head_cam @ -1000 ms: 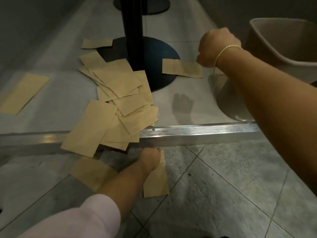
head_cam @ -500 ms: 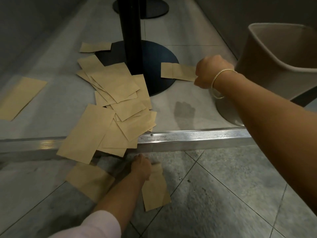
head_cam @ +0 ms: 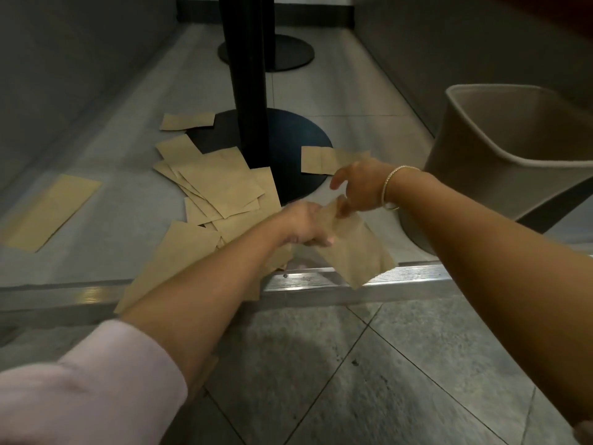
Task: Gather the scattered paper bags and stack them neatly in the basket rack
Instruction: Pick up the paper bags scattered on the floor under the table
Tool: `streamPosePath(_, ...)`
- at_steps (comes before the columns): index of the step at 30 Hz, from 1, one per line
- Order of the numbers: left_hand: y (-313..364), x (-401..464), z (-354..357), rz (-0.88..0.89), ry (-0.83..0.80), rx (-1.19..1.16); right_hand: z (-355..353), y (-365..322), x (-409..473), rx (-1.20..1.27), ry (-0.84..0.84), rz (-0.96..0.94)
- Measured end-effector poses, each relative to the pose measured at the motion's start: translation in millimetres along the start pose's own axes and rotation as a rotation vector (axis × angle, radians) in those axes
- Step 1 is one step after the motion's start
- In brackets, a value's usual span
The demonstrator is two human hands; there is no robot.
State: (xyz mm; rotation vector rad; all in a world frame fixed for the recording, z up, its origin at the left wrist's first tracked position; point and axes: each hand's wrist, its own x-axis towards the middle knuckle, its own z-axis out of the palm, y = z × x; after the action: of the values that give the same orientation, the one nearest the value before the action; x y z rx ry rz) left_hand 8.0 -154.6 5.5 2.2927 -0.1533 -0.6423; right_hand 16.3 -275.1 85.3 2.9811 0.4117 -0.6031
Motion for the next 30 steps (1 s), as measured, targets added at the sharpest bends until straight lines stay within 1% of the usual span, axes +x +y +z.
streamPosePath(1,12.5,1.2,-12.5,0.034,0.063,0.003,-4.8,-0.5,1.5,-0.016,0.017,-0.004)
streamPosePath(3,33.4,5.5,-35.0,0.113,0.224,0.053,-18.6,0.9,3.5,-0.047,0.107,0.007)
streamPosePath(5,49.8,9.4,-54.5,0.187,0.400,0.058,-36.2,10.4,4.4,0.002,0.255,0.064)
streamPosePath(7,59.0,14.4,-71.7,0.191,0.524,-0.054,-58.5,23.8,-2.8,0.130,0.434,0.155)
streamPosePath(9,58.5,17.6,-85.7,0.149,0.541,-0.157,-84.9,39.9,-15.7,0.249,0.625,0.260)
streamPosePath(10,56.1,17.8,-90.2,0.127,0.512,-0.141,-99.6,48.9,-23.4,0.287,0.726,0.317)
streamPosePath(12,47.5,18.8,-96.5,0.100,0.445,-0.025,-126.9,68.5,-37.6,0.306,0.882,0.434)
streamPosePath(14,40.4,17.4,-100.6,0.086,0.410,0.069,-146.6,89.7,-49.5,0.284,0.952,0.551)
streamPosePath(17,31.9,15.4,-103.0,0.080,0.378,0.155,-155.1,118.9,-58.7,0.261,0.954,0.729)
streamPosePath(18,28.2,14.7,-103.0,0.075,0.375,0.174,-152.3,125.1,-59.7,0.252,0.923,0.770)
streamPosePath(21,13.0,15.2,-100.6,0.051,0.382,0.198,-129.7,130.6,-55.0,0.300,0.763,0.852)
streamPosePath(23,0.5,19.7,-98.5,0.027,0.393,0.183,-111.0,124.3,-44.9,0.318,0.706,0.873)
streamPosePath(25,-10.4,26.1,-96.3,0.000,0.395,0.184,-96.2,115.1,-28.3,0.254,0.709,0.833)
streamPosePath(26,-15.4,29.9,-95.6,-0.013,0.395,0.194,-90.1,109.3,-19.0,0.229,0.716,0.781)
streamPosePath(30,-34.4,44.3,-94.2,-0.074,0.416,0.237,-69.5,79.2,19.5,0.230,0.658,0.438)
